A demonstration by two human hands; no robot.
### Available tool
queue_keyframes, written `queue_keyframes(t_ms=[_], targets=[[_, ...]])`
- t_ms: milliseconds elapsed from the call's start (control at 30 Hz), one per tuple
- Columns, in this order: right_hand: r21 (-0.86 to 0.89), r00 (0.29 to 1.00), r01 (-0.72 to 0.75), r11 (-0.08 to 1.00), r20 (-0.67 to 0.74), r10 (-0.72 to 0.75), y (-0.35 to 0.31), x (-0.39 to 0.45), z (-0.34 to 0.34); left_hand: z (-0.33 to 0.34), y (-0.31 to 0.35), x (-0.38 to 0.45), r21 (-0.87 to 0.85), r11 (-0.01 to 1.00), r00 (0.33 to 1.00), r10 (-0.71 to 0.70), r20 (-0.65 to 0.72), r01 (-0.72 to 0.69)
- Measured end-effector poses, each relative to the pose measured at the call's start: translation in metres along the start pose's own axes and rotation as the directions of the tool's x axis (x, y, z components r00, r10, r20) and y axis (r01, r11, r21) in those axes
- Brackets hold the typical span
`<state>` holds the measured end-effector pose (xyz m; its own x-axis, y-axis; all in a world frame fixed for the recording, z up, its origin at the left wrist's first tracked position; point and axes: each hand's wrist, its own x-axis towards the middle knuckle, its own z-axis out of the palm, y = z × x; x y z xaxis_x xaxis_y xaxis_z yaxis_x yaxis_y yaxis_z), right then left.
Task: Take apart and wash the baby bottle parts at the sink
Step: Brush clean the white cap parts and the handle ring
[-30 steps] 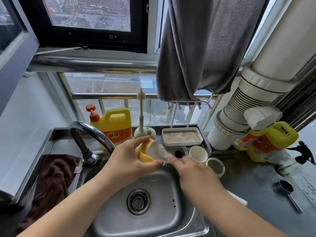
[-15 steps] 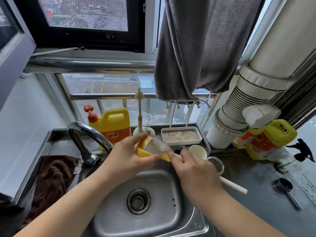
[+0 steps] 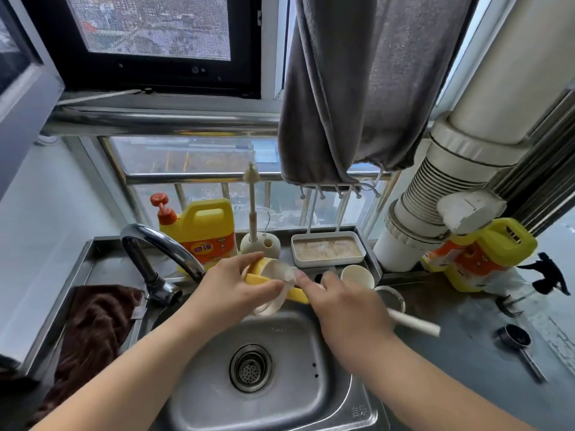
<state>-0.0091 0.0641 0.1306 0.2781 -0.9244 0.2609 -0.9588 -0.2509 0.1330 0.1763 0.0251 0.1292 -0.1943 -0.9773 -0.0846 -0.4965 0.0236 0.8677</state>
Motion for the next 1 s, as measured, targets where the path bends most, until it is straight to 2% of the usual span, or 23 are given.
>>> queue_keyframes(t_ms=[33, 100, 133, 200, 267, 300, 333, 400, 467, 533, 600, 633, 700, 767, 800, 867, 900, 967, 1000], targets=[[-0.093, 0.994, 0.067, 0.993, -0.077, -0.075, 0.0, 0.0, -0.003, -0.002, 0.001, 0.003, -0.02, 0.999, 1.0, -0.026, 0.01, 0.026], [-0.145, 0.967, 0.146, 0.979, -0.186, -0.172, 0.003, -0.002, 0.006, -0.006, 0.003, 0.007, -0.057, 0.997, 0.998, -0.054, 0.044, 0.056], [-0.112, 0.974, 0.151, 0.982, -0.153, -0.167, 0.004, -0.002, 0.006, -0.008, 0.005, 0.008, -0.05, 0.997, 0.997, -0.048, 0.062, 0.052], [-0.042, 0.995, 0.095, 0.995, 0.034, -0.094, 0.0, -0.005, -0.003, -0.006, 0.007, 0.007, 0.001, 1.0, 0.996, -0.02, 0.083, 0.02], [0.108, 0.983, -0.031, 0.994, 0.186, 0.011, 0.001, -0.001, -0.012, -0.002, 0.007, 0.003, 0.059, 0.998, 0.998, 0.008, 0.069, -0.012], [0.133, 0.981, -0.074, 0.988, 0.187, 0.048, 0.002, -0.003, -0.01, 0.0, 0.006, 0.001, 0.072, 0.997, 0.998, 0.018, 0.056, -0.022], [0.168, 0.984, -0.056, 0.984, 0.176, 0.026, 0.0, -0.004, -0.012, 0.0, 0.006, -0.001, 0.074, 0.997, 0.999, 0.02, 0.043, -0.024], [0.019, 0.995, 0.06, 0.998, 0.075, -0.061, -0.002, -0.003, -0.013, -0.001, 0.006, -0.001, 0.075, 0.997, 0.999, 0.029, 0.023, -0.031], [-0.029, 0.998, 0.063, 0.998, 0.017, -0.063, -0.001, -0.005, -0.005, -0.003, 0.009, 0.001, 0.077, 0.996, 0.999, 0.035, 0.024, -0.036], [0.026, 0.998, 0.015, 1.0, 0.068, -0.017, -0.003, -0.008, -0.003, -0.004, 0.014, -0.001, 0.075, 0.995, 0.998, 0.061, 0.029, -0.063], [0.143, 0.973, -0.121, 0.982, 0.214, 0.089, -0.004, -0.004, -0.009, -0.003, 0.015, -0.006, 0.099, 0.989, 0.994, 0.106, 0.021, -0.107], [0.283, 0.953, -0.187, 0.941, 0.286, 0.103, -0.003, -0.008, -0.006, -0.002, 0.015, -0.009, 0.114, 0.984, 0.991, 0.134, 0.02, -0.135], [0.53, 0.882, -0.349, 0.773, 0.465, 0.079, -0.007, -0.009, -0.004, 0.0, 0.013, -0.014, 0.112, 0.977, 0.983, 0.178, 0.035, -0.181], [0.669, 0.804, -0.515, 0.535, 0.594, 0.031, -0.015, -0.011, -0.009, 0.001, 0.01, -0.017, 0.085, 0.973, 0.977, 0.209, 0.049, -0.212], [0.701, 0.746, -0.621, 0.352, 0.666, -0.01, -0.016, -0.012, -0.009, 0.001, 0.009, -0.017, 0.077, 0.971, 0.973, 0.224, 0.052, -0.227], [0.625, 0.618, -0.781, 0.005, 0.773, -0.143, -0.016, -0.013, -0.009, 0.0, 0.007, -0.016, 0.065, 0.964, 0.966, 0.254, 0.052, -0.257], [0.575, 0.581, -0.812, -0.097, 0.783, -0.224, -0.016, -0.014, -0.01, 0.0, 0.007, -0.016, 0.058, 0.962, 0.962, 0.266, 0.055, -0.269], [0.509, 0.547, -0.837, -0.2, 0.768, -0.333, -0.015, -0.015, -0.014, -0.001, 0.005, -0.015, 0.041, 0.959, 0.958, 0.278, 0.075, -0.282], [0.504, 0.546, -0.838, -0.21, 0.765, -0.343, -0.016, -0.015, -0.015, -0.001, 0.004, -0.015, 0.033, 0.958, 0.956, 0.281, 0.084, -0.284]])
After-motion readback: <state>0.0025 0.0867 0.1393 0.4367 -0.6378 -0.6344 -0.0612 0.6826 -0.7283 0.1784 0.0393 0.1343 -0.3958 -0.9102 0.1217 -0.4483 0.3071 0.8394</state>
